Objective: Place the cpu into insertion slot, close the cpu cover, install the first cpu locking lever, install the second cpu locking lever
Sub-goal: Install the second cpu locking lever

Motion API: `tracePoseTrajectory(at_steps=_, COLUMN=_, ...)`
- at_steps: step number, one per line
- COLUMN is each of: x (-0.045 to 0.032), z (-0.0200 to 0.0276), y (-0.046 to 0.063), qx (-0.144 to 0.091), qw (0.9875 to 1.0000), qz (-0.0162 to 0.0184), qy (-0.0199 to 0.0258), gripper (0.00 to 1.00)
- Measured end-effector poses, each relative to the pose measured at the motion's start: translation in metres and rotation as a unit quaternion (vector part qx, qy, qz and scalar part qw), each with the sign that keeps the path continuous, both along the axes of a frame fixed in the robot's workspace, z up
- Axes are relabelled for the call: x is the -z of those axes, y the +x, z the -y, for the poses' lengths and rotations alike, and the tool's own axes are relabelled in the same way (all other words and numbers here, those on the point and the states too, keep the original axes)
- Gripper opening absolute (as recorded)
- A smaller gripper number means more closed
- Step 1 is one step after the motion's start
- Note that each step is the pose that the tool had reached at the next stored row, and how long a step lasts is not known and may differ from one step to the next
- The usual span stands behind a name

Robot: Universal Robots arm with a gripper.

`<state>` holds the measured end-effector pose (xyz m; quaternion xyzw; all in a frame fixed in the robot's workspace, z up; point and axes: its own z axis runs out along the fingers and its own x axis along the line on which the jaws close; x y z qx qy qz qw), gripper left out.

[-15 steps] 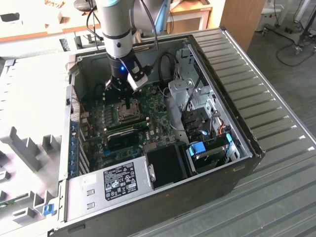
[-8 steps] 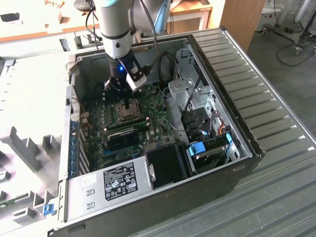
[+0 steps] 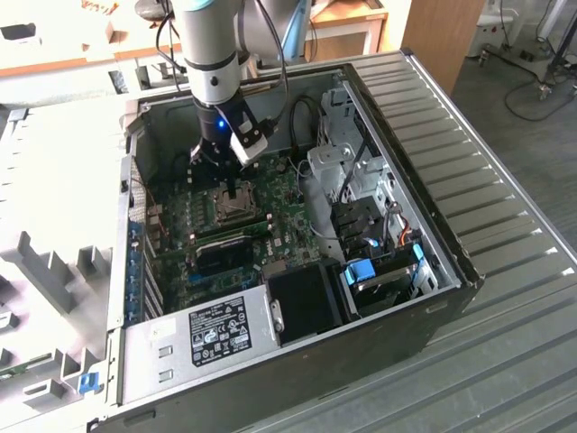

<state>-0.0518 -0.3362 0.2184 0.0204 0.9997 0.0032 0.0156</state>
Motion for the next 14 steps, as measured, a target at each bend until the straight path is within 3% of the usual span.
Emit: tracePoseTrajectory(at_steps=14, x=-0.0054, z=0.0000, y=0.0000, qx=0.000, qw=1.0000, qz=-0.0001, qy=-0.0001, gripper=0.11)
